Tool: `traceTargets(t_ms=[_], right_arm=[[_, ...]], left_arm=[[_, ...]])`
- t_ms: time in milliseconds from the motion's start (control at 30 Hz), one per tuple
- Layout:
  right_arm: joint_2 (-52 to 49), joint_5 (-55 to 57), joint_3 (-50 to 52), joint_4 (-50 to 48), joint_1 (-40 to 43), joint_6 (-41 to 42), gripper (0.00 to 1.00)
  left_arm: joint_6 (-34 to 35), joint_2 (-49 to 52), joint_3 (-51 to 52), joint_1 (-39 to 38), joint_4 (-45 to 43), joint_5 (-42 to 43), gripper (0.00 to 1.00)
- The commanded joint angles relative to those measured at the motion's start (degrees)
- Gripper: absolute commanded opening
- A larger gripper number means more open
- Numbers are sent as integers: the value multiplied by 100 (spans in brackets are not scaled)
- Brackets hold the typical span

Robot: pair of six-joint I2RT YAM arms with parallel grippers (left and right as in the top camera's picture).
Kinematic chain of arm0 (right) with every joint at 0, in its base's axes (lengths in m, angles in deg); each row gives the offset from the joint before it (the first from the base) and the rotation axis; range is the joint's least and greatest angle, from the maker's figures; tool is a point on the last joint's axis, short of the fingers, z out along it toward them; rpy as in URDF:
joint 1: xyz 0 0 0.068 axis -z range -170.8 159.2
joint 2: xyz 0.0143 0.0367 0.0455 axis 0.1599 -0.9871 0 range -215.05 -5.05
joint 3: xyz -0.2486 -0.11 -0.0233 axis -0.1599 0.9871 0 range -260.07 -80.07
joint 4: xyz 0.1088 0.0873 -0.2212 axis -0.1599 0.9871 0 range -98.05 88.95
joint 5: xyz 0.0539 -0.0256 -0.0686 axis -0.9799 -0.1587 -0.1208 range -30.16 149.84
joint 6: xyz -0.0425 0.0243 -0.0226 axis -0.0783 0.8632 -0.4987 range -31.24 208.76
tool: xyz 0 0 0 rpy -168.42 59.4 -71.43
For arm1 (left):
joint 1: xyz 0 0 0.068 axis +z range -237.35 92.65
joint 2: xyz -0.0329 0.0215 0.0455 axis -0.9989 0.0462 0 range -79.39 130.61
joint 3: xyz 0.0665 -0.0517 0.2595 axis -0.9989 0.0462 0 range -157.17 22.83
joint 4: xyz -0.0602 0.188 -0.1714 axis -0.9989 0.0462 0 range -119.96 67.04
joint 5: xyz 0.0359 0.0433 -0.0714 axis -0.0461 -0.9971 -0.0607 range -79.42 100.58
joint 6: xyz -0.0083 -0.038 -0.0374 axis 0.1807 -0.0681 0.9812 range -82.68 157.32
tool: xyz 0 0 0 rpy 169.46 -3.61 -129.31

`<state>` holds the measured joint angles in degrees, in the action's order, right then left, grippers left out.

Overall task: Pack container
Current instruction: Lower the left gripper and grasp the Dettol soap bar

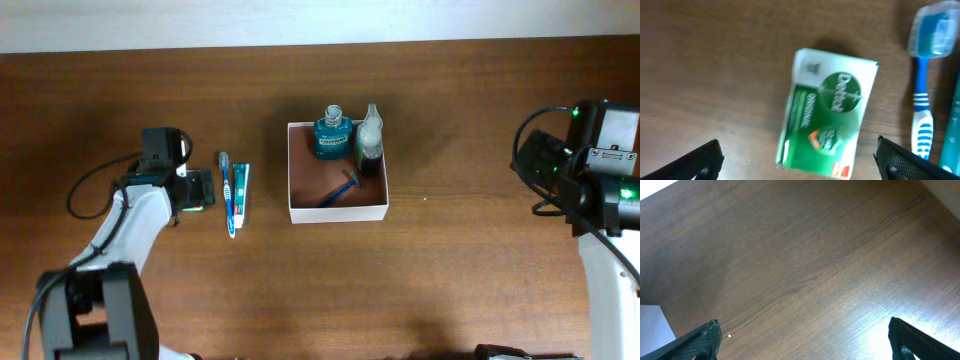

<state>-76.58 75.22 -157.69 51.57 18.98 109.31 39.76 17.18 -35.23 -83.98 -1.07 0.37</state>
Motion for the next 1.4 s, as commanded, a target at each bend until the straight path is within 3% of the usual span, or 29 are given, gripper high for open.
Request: traceTargets(t_ms=[0,433,733,967,1367], right_arm=[[0,26,-50,-22,37,7,99],[0,28,-50,-22,37,4,99],[0,26,-50,-22,37,4,99],[0,28,-50,-22,37,4,99],[0,28,-50,-22,37,4,99]], left_arm=[[-780,190,-70,44,-251,852,98],[-1095,857,-70,61,-765,896,98],[-1095,863,-72,120,-782,831,92],[-1093,863,-70,120,-780,833,57],[-1073,647,-496,101,-579,859,44]])
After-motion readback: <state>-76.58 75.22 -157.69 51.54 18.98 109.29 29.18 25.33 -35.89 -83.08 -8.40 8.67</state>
